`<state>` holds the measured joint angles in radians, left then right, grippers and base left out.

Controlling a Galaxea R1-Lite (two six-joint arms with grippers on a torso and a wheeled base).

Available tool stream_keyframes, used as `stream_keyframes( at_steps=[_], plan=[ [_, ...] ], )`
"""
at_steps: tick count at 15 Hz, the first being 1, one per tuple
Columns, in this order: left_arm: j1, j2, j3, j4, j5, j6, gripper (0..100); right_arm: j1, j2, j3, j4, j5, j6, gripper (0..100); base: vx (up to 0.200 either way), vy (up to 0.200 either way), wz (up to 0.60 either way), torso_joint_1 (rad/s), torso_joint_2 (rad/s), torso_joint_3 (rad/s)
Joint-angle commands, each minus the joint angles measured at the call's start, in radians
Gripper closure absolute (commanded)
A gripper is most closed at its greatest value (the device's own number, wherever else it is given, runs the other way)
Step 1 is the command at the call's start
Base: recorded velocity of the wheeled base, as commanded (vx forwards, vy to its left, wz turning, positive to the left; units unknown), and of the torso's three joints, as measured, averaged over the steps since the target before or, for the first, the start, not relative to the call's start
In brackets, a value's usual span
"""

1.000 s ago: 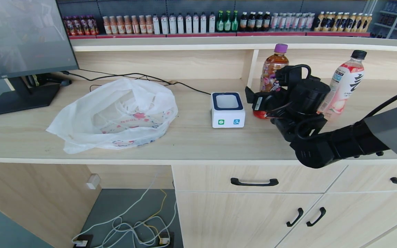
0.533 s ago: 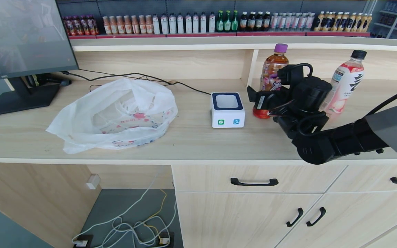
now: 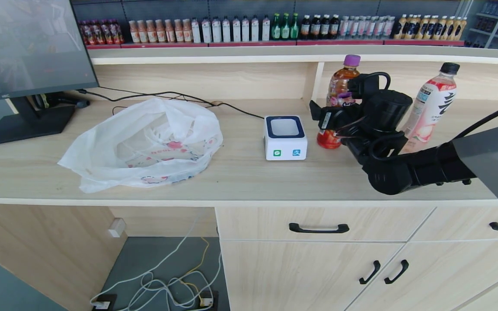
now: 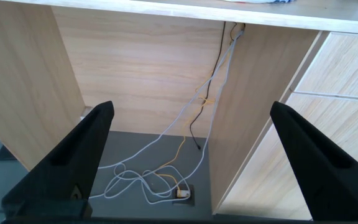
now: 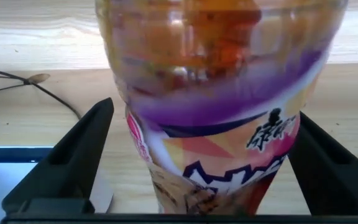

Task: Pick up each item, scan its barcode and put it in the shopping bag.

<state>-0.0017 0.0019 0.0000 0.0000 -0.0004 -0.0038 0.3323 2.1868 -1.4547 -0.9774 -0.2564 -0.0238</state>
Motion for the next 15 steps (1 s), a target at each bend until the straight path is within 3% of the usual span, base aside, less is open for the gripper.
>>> stream_keyframes(
  at_steps=[1,15],
  plan=[
    [0.000,0.000,0.000,0.000,0.000,-0.001,0,-0.001,0.005,-0.009,0.000,0.000,-0.001,100,0.000,0.000,0.00,0.000,0.00,0.000],
    [0.000,0.000,0.000,0.000,0.000,-0.001,0,0.001,-0.010,-0.009,-0.001,-0.004,-0.002,100,0.000,0.000,0.00,0.000,0.00,0.000]
  ],
)
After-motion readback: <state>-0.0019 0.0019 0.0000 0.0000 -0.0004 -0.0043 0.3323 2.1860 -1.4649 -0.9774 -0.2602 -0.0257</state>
